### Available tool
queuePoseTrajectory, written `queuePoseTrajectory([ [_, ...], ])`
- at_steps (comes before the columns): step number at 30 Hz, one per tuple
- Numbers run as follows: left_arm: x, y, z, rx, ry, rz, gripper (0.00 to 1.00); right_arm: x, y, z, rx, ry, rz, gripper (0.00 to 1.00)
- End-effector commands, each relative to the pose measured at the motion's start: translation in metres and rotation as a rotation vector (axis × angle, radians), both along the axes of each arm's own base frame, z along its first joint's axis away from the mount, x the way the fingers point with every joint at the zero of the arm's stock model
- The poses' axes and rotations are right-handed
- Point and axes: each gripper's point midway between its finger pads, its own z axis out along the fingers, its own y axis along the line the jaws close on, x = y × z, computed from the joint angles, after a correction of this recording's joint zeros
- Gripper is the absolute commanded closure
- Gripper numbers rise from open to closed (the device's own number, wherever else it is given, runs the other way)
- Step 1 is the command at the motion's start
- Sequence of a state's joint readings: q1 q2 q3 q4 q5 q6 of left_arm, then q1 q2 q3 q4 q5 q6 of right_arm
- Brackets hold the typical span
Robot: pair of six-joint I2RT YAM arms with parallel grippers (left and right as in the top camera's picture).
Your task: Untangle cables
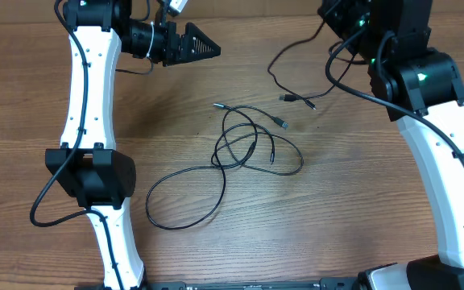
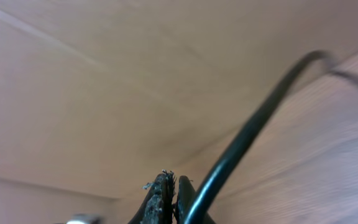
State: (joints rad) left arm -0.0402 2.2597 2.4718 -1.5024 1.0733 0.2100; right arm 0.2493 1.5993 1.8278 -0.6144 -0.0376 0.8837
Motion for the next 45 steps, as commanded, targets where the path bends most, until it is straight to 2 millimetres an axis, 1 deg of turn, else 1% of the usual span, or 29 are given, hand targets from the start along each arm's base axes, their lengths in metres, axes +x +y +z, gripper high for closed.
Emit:
queuePoseTrajectory([
  [1, -0.001, -0.008, -0.015, 0.084, -0.110, -0.077, 0.01, -0.006, 0.019, 0.025, 0.175, -0.026, 0.081, 0.96],
  [3, 0.002, -0.005, -0.034, 0.219, -0.124, -0.076, 0.00, -0.008, 0.027, 0.034, 0.204, -0.052, 0.125, 0.96],
  [5, 0.003, -0.008, -0.043, 0.296, -0.141, -0.082, 0.00, -0.008, 0.030, 0.038, 0.212, -0.066, 0.144, 0.96],
  [10, 0.005, -0.028, -0.052, 0.399, -0.232, -0.136, 0.00, -0.008, 0.030, 0.039, 0.256, -0.050, 0.133, 0.96],
  [15, 0.007, -0.045, -0.062, 0.528, -0.342, -0.199, 0.00, -0.007, 0.030, 0.046, 0.274, -0.074, 0.131, 0.96],
  [19, 0.007, -0.053, -0.066, 0.591, -0.407, -0.249, 0.00, -0.006, 0.028, 0.050, 0.275, -0.092, 0.123, 0.96],
  [24, 0.008, -0.051, -0.067, 0.599, -0.409, -0.245, 0.00, -0.002, 0.019, 0.050, 0.283, -0.091, 0.084, 0.96],
  [26, 0.010, -0.049, -0.066, 0.601, -0.414, -0.237, 0.01, -0.002, 0.020, 0.050, 0.306, -0.082, 0.087, 0.96],
  [28, 0.013, -0.051, -0.064, 0.588, -0.428, -0.231, 0.01, -0.003, 0.023, 0.052, 0.329, -0.078, 0.099, 0.96],
  [29, 0.014, -0.055, -0.061, 0.564, -0.437, -0.234, 0.00, -0.004, 0.024, 0.052, 0.340, -0.073, 0.103, 0.96],
  [34, 0.011, -0.083, -0.038, 0.363, -0.481, -0.257, 0.00, -0.005, 0.027, 0.057, 0.389, -0.069, 0.117, 0.96],
  [36, 0.013, -0.091, -0.029, 0.296, -0.503, -0.258, 0.01, -0.005, 0.027, 0.060, 0.414, -0.070, 0.113, 0.96],
  [39, 0.015, -0.098, -0.018, 0.234, -0.544, -0.265, 0.01, -0.004, 0.026, 0.064, 0.453, -0.074, 0.105, 0.96],
  [43, 0.019, -0.108, 0.002, 0.125, -0.594, -0.268, 0.01, -0.003, 0.026, 0.071, 0.494, -0.084, 0.101, 0.96],
  [45, 0.023, -0.110, 0.009, 0.095, -0.617, -0.259, 0.00, -0.003, 0.026, 0.073, 0.517, -0.085, 0.099, 0.96],
])
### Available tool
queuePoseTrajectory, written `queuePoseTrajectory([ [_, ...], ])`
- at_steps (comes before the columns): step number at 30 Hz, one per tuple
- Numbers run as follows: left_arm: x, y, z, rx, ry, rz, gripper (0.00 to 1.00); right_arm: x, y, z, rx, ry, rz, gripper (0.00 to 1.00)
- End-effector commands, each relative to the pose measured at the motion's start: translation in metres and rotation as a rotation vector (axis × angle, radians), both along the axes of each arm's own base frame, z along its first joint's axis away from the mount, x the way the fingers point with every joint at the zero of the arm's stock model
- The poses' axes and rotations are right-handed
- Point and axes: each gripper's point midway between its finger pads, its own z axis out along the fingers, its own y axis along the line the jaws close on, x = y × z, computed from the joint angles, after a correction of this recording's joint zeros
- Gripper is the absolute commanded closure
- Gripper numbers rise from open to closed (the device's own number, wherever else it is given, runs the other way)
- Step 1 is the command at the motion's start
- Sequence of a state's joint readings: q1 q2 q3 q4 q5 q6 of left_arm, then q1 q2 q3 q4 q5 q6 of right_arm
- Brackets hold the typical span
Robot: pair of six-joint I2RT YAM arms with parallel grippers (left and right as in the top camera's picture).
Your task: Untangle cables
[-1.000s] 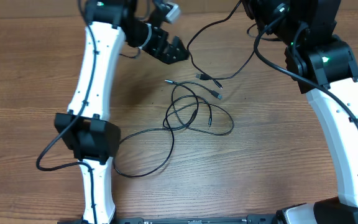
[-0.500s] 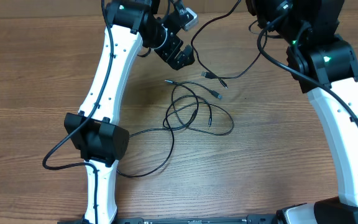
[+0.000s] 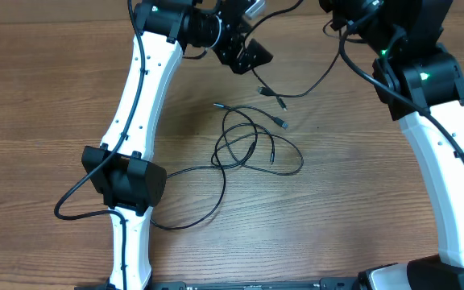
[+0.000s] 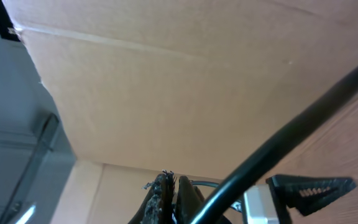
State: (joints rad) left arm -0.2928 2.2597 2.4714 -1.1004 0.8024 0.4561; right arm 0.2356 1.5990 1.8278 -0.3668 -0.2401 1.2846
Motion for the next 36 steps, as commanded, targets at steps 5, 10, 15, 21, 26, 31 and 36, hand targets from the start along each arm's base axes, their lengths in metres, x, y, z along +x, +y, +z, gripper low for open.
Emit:
queuePoseTrajectory([
  [5, 0.001, -0.004, 0.013, -0.105, 0.019, -0.034, 0.57, -0.002, -0.006, 0.023, 0.073, -0.045, -0.008, 0.96],
  [10, 0.005, 0.004, 0.012, -0.110, 0.045, -0.005, 0.65, 0.003, -0.023, 0.023, 0.072, -0.049, -0.044, 0.96],
  [15, 0.007, 0.013, 0.017, -0.142, 0.057, -0.004, 0.67, 0.006, -0.039, 0.026, 0.111, -0.039, -0.065, 0.96],
  [21, 0.010, 0.019, 0.017, -0.144, 0.059, 0.006, 0.47, 0.007, -0.043, 0.037, 0.121, -0.084, -0.060, 0.96],
  [26, 0.009, 0.019, 0.016, -0.143, 0.061, 0.006, 0.20, 0.006, -0.044, 0.044, 0.146, -0.107, -0.060, 0.96],
  [31, 0.010, 0.019, 0.015, -0.137, 0.058, 0.009, 0.27, 0.006, -0.045, 0.047, 0.147, -0.116, -0.061, 0.96],
  [36, 0.011, 0.021, 0.012, -0.121, 0.063, 0.023, 0.20, 0.006, -0.045, 0.047, 0.161, -0.109, -0.060, 0.96],
])
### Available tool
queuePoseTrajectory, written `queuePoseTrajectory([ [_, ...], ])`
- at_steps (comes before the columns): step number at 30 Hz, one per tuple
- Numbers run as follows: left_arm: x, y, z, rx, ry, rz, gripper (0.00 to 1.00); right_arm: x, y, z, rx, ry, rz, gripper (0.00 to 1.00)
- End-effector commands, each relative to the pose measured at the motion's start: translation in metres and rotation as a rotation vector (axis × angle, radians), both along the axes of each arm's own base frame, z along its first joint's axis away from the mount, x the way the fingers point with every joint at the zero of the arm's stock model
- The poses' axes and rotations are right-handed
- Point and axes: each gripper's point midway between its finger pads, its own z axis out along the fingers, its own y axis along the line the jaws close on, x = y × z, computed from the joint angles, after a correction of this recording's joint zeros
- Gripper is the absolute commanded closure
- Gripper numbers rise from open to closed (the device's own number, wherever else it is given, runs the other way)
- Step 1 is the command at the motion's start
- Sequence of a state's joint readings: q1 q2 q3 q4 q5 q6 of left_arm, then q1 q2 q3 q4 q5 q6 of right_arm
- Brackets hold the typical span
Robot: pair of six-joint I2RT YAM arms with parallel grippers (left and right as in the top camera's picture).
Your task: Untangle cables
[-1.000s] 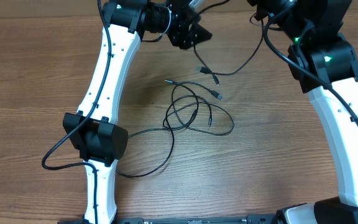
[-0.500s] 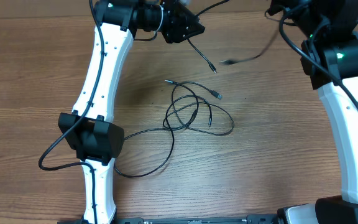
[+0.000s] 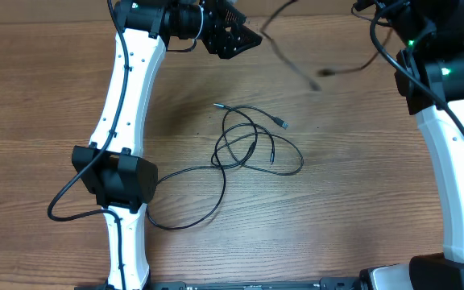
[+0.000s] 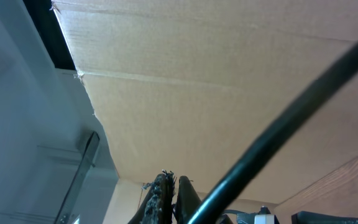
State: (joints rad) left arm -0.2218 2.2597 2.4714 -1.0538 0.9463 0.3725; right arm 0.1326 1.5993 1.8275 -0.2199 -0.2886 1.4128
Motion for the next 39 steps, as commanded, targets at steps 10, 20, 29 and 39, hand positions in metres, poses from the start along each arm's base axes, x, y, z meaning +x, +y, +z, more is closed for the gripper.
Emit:
queuePoseTrajectory([
  [10, -0.005, -0.010, -0.004, -0.009, 0.003, -0.038, 0.07, -0.007, -0.001, 0.023, 0.043, -0.062, 0.016, 0.96],
  [20, -0.016, -0.030, 0.005, -0.040, -0.073, -0.126, 0.00, -0.009, 0.001, 0.028, 0.078, -0.065, 0.029, 0.96],
  [29, -0.013, -0.050, 0.018, -0.063, -0.183, -0.158, 0.00, -0.013, 0.004, 0.041, 0.160, -0.084, 0.067, 0.96],
  [39, -0.012, -0.051, 0.019, -0.065, -0.199, -0.159, 0.43, -0.019, 0.004, 0.062, 0.243, -0.133, 0.093, 0.96],
])
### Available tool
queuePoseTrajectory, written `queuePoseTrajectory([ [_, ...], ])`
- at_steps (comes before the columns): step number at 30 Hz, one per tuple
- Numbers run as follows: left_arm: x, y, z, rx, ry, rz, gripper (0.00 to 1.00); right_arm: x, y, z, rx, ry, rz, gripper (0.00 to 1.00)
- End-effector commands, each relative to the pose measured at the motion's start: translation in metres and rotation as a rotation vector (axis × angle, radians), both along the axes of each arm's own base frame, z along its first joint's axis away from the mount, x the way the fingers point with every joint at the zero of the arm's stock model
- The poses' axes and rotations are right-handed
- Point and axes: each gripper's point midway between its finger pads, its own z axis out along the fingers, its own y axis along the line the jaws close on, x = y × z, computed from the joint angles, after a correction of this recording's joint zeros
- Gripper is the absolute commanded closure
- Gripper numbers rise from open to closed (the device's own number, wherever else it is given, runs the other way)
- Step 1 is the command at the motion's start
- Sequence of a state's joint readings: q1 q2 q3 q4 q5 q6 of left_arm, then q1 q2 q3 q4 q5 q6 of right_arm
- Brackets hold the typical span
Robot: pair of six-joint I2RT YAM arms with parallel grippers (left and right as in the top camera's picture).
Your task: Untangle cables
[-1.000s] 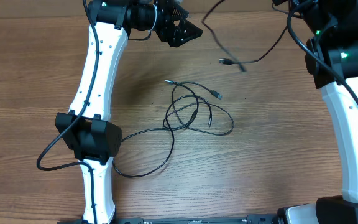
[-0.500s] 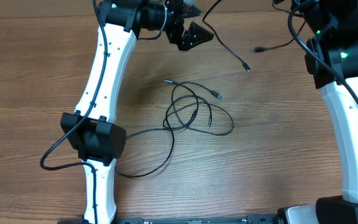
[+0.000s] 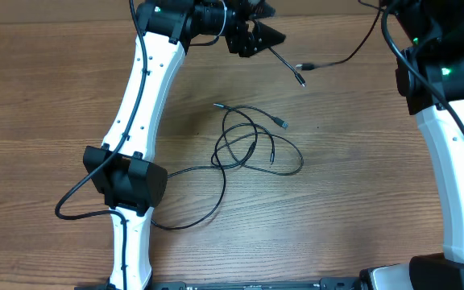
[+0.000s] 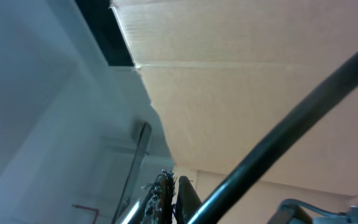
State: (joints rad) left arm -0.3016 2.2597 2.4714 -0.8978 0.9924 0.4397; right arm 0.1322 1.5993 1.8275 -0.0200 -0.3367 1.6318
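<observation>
A thin black cable (image 3: 337,58) hangs above the table's far side. One strand runs up right toward my right gripper, which is out of the overhead view. Its plug ends dangle at mid-top, the lower plug end (image 3: 300,80) on a strand coming from under my left gripper (image 3: 268,32); whether that gripper grips it does not show. A second black cable (image 3: 248,145) lies in tangled loops at mid-table, with one big loop (image 3: 184,201) trailing left. My right gripper (image 4: 174,186) is shut, raised and tilted upward, away from the table.
My left arm (image 3: 139,105) stretches from the near left to the far middle. My right arm (image 3: 449,145) stands along the right side. A thick black cable (image 4: 278,137) crosses the right wrist view in front of a cardboard wall (image 4: 241,93).
My left gripper has shifted right, now over the hanging strand. The lifted cable hangs steadier, its plug ends a little further left. My right wrist has tilted further upward.
The thin cable first lay on the far right of the table, running up to my shut right gripper, with my left gripper far left. Then the left gripper was near it. Then the cable hung off the table. Now the left gripper is at its strand.
</observation>
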Motion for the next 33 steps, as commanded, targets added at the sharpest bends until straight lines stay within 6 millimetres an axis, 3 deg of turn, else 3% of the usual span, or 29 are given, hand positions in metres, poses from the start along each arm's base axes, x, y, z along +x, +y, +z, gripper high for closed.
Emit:
queuePoseTrajectory([
  [1, -0.002, -0.005, -0.004, -0.004, 0.004, -0.020, 0.52, -0.009, -0.002, 0.018, 0.043, -0.039, 0.017, 0.96],
  [7, -0.002, -0.005, -0.004, -0.003, 0.004, -0.020, 0.94, -0.010, -0.001, 0.018, 0.040, -0.041, 0.024, 0.96],
  [17, 0.011, 0.016, -0.011, 0.018, 0.074, 0.068, 0.96, -0.005, -0.004, 0.009, 0.015, -0.012, -0.003, 0.96],
  [23, 0.016, 0.055, -0.009, -0.030, 0.169, 0.094, 0.96, 0.006, -0.015, -0.015, -0.065, 0.056, -0.088, 0.96],
  [28, 0.009, 0.088, 0.006, -0.145, 0.248, 0.046, 0.96, 0.016, -0.023, -0.039, -0.177, 0.103, -0.160, 0.96],
  [31, 0.005, 0.102, 0.016, -0.209, 0.271, 0.015, 0.96, 0.022, -0.022, -0.054, -0.255, 0.114, -0.167, 0.82],
  [33, -0.001, 0.109, 0.026, -0.267, 0.284, -0.027, 0.96, 0.029, -0.022, -0.065, -0.294, 0.127, -0.168, 0.54],
])
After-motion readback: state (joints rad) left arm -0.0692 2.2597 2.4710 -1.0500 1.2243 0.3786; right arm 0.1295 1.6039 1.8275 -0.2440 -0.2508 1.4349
